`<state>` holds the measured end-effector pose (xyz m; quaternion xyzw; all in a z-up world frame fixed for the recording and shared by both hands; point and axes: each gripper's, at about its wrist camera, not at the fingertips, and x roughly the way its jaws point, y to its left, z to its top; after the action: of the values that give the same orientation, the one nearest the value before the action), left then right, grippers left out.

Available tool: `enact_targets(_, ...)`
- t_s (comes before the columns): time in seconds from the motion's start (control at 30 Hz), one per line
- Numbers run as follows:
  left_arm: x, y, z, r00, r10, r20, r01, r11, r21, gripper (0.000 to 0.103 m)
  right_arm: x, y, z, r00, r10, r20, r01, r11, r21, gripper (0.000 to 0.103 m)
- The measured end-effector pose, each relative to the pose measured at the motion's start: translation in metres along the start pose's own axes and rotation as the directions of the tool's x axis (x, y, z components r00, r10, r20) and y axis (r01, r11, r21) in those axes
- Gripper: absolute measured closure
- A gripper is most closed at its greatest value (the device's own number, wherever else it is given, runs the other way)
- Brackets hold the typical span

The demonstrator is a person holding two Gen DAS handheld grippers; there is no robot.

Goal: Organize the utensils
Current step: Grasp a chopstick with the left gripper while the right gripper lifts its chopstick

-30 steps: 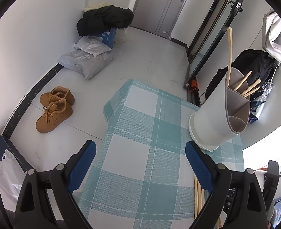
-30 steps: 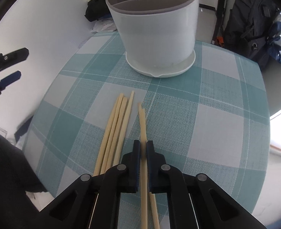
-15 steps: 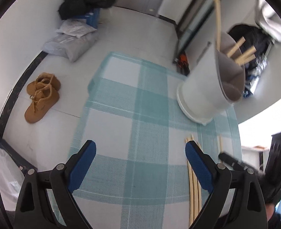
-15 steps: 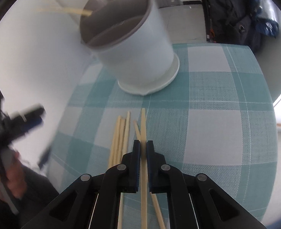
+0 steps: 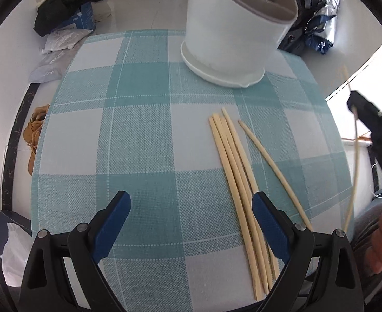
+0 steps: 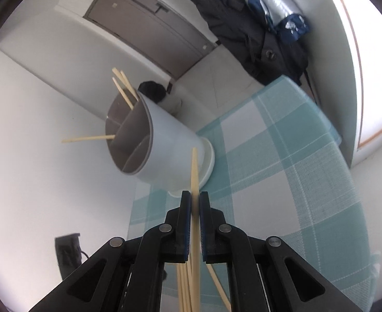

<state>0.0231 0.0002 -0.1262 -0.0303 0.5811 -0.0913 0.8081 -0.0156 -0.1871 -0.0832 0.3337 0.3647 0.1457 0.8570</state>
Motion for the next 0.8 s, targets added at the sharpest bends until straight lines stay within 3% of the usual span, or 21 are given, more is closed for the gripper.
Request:
enact_targets(0.33, 0.008, 0.0, 0.0, 0.996, 0.091, -0.022, -0.091, 0.996, 0.001, 0.011, -0.022, 0.011, -0.004, 0.995, -0.059, 0.079, 0.068, 0.99, -0.122, 0.098)
enact_targets(0.6, 0.015, 0.0, 0.013, 0.989, 0.145, -0.035, -0.145, 0.989, 0.002, 0.012, -0.029, 0.006, -0.007, 0.995, -0.04, 0.094, 0.046, 0.997, -0.069, 0.098)
enact_targets(0.7, 0.016, 0.001, 0.022, 0.988, 0.152, -0.028, -0.153, 0.988, -0.011, 0.022, -0.023, 0.0, -0.007, 0.996, -0.026, 0.08, 0.029, 0.999, -0.032, 0.097)
enact_targets(0.8, 0.017, -0.002, 0.031, 0.989, 0.147, -0.019, -0.147, 0.989, -0.004, 0.045, -0.019, -0.003, -0.007, 0.998, -0.016, 0.064, 0.017, 1.0, -0.003, 0.097)
